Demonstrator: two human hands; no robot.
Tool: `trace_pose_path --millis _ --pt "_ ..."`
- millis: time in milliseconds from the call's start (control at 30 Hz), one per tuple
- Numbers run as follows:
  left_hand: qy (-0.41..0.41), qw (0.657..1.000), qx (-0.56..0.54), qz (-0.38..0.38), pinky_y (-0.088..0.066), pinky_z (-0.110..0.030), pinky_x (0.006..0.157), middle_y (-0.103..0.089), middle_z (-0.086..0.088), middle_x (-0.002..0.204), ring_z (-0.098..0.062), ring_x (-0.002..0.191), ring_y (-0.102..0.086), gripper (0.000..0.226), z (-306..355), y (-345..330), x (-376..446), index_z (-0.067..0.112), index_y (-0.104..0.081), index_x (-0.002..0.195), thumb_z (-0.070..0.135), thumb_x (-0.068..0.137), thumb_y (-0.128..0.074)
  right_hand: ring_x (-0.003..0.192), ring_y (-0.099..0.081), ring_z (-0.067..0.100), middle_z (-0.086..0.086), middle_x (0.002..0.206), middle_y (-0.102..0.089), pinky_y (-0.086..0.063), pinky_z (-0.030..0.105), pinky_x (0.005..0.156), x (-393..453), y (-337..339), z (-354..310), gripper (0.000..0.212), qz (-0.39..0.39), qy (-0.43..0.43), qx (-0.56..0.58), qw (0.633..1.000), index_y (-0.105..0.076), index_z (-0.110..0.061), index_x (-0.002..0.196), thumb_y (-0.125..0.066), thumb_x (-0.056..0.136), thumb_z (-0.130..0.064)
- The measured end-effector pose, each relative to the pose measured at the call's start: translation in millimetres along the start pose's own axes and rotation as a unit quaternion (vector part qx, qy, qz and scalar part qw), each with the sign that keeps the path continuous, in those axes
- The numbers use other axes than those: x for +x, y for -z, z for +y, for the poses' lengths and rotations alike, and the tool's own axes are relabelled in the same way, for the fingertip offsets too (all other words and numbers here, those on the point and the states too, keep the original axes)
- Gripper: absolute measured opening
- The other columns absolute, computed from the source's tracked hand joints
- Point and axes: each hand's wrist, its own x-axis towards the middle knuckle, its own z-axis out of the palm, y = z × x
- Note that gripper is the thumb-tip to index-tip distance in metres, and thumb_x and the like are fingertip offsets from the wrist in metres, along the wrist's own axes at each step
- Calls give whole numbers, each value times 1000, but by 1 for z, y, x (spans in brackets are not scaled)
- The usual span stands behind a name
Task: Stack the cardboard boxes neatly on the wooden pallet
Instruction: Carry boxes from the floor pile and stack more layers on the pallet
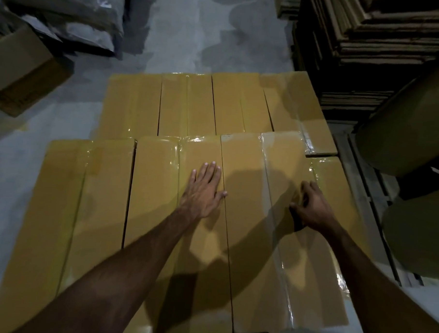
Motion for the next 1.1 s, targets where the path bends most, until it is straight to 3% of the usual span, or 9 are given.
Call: trace_pose_path --millis 67,267,467,633,800,900,1000,1100 --pt "3 1000 -12 -4 1 -55 131 14 -8 174 -28 162 13 80 5 -8 -22 14 4 168 59 110 -26 131 -50 42 11 152 -35 -53 61 98 -20 -13 14 80 6 -10 8 1000 -40 -18 140 -60 78 -65" --pt "50 998 -19 14 5 -53 130 18 -5 174 -25 160 21 75 40 -61 -155 18 7 168 60 108 -13 152 -27 46 23 171 -16 -35 59 120 -117 -44 34 81 36 -12 -27 999 -33 -9 161 -75 95 -32" --pt "102 994 -29 8 0 -52 131 14 -4 174 -25 162 15 77 78 -92 -261 18 -1 169 60 107 -17 153 -27 44 22 170 -18 -37 57 119 -184 -58 57 73 28 4 -21 999 -40 -8 158 -73 97 -31" --pt "107 994 -13 -1 -6 -58 130 10 -10 175 -32 162 8 89 104 -105 -311 15 -2 169 69 99 7 153 -20 40 15 171 -17 -40 61 115 -234 -58 73 78 -29 36 -92 995 -34 -12 160 -69 95 -37" --pt "113 992 -36 -33 -6 -58 128 6 -8 176 -33 162 5 82 133 -108 -344 19 -7 169 65 101 -9 155 -18 40 14 170 -22 -38 66 115 -277 -60 92 74 -67 85 -77 991 -34 -14 159 -67 97 -36" --pt "101 991 -72 -51 -15 -61 129 4 -5 176 -30 162 4 74 148 -106 -364 19 -10 168 56 108 -32 149 -34 43 19 160 -41 -38 61 117 -303 -55 93 66 -97 114 -39 988 -41 -9 154 -69 98 -29" --pt "88 989 -107 -51 -16 -56 129 -3 -6 176 -29 162 -4 74 153 -103 -388 18 -11 168 53 109 -39 128 -58 40 21 141 -59 -50 44 101 -335 -49 87 58 -96 123 14 988 -45 1 148 -68 99 -18" --pt "69 986 -152 -28 -19 -47 129 -14 -10 175 -29 161 -15 73 155 -98 -409 16 -17 168 49 109 -45 125 -61 42 23 136 -62 -47 37 93 -368 -53 85 52 -72 134 41 988 -47 3 147 -64 102 -18"
